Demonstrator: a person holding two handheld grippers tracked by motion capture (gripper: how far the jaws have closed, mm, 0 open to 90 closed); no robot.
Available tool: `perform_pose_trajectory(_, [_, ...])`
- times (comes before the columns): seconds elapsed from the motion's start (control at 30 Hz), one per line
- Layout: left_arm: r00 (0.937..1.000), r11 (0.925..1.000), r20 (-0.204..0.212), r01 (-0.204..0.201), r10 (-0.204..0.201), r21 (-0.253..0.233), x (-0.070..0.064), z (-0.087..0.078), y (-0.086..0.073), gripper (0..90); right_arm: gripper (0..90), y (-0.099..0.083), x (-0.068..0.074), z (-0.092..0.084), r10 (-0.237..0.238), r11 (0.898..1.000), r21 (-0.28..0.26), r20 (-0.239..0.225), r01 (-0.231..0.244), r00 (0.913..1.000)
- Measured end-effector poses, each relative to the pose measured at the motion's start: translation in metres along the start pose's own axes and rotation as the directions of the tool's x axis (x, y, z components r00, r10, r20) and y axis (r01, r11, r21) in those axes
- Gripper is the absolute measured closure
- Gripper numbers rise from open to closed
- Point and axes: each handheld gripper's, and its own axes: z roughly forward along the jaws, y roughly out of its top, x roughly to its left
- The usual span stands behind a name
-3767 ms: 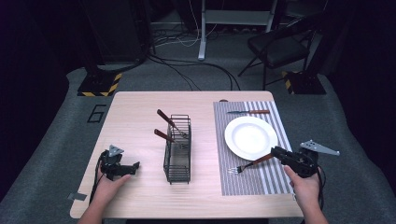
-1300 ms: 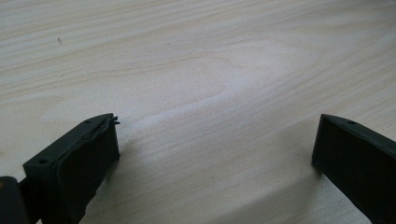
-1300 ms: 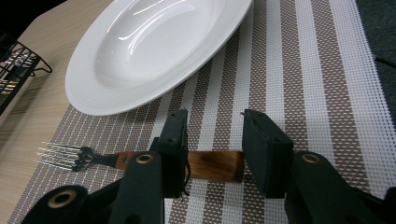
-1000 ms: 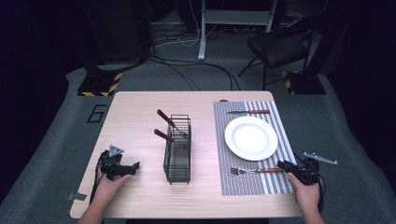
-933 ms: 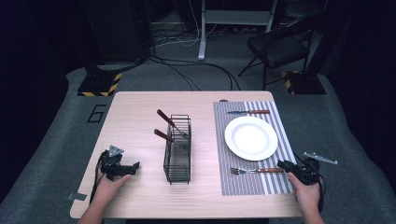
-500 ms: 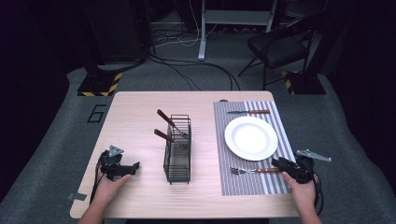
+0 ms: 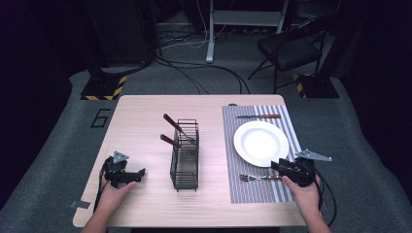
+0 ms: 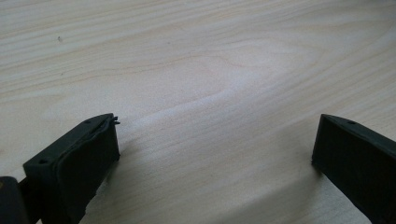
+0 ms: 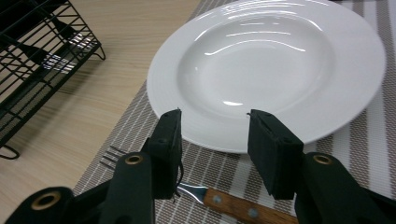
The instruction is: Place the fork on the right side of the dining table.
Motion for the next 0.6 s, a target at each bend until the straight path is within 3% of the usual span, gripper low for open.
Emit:
perform_pose_trajectory(0.33, [1.0, 1.0, -0.002, 0.001, -0.001, -0.001, 0.0, 0.0, 0.0, 0.3, 54.3, 0.002, 0.029, 0.017, -0.084, 0.996, 0.015, -0.046, 0.084, 0.9954])
perform_pose_trajectory(0.6, [1.0, 1.0, -0.005, 0.004, -0.004, -0.001, -0.001, 0.0, 0.0, 0.2, 53.3, -0.003, 0.052, 0.027, -0.155, 0.988, 0.014, -0.096, 0.157, 0.9832])
